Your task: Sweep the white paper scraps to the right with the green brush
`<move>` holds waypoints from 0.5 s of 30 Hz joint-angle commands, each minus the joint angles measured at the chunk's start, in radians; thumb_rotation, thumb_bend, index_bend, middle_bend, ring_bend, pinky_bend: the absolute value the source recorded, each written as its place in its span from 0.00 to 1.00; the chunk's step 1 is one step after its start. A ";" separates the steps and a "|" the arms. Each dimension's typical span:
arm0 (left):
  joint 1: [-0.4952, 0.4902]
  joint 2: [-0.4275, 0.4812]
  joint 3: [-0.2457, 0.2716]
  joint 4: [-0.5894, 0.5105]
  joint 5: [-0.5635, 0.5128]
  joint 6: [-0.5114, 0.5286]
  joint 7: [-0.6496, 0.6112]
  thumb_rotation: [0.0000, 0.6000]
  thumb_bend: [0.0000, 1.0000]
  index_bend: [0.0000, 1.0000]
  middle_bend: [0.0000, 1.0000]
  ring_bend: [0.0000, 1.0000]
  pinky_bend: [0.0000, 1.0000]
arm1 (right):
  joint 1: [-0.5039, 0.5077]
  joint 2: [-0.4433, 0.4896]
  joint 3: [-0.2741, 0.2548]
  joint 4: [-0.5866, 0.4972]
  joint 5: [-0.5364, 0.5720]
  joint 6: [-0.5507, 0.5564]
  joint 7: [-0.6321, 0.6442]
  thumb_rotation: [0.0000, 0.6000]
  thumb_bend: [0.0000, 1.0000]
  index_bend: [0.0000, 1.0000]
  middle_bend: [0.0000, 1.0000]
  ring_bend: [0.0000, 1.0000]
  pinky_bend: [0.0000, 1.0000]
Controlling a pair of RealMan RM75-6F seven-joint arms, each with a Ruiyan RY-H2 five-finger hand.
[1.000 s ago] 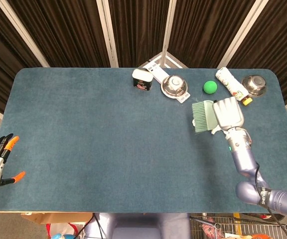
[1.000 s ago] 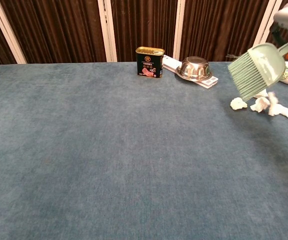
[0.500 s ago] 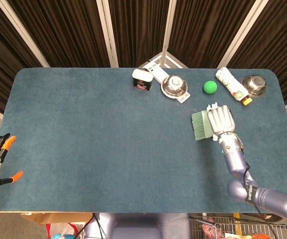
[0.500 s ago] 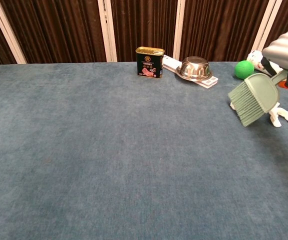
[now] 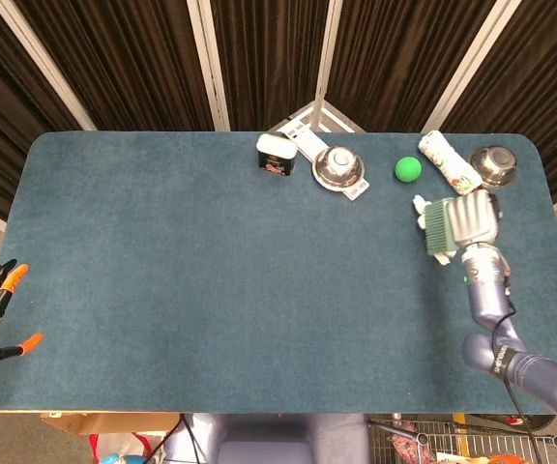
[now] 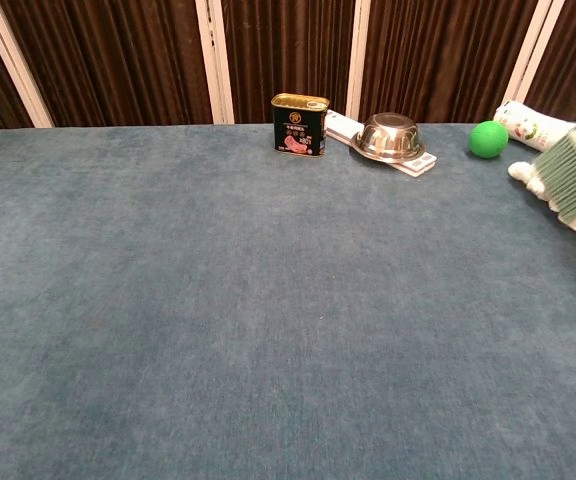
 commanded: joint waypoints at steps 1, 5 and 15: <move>0.000 -0.001 0.000 0.001 0.002 0.002 0.001 1.00 0.00 0.00 0.00 0.00 0.00 | -0.013 0.048 0.020 -0.016 0.017 0.037 -0.007 1.00 0.61 0.85 0.90 0.92 0.85; 0.001 -0.003 0.001 0.001 0.009 0.007 0.005 1.00 0.00 0.00 0.00 0.00 0.00 | -0.032 0.111 0.040 -0.091 0.013 0.069 0.028 1.00 0.61 0.85 0.90 0.92 0.85; 0.003 -0.013 0.002 0.009 0.025 0.023 0.025 1.00 0.00 0.00 0.00 0.00 0.00 | -0.141 0.264 0.028 -0.439 -0.137 0.181 0.245 1.00 0.61 0.85 0.90 0.92 0.85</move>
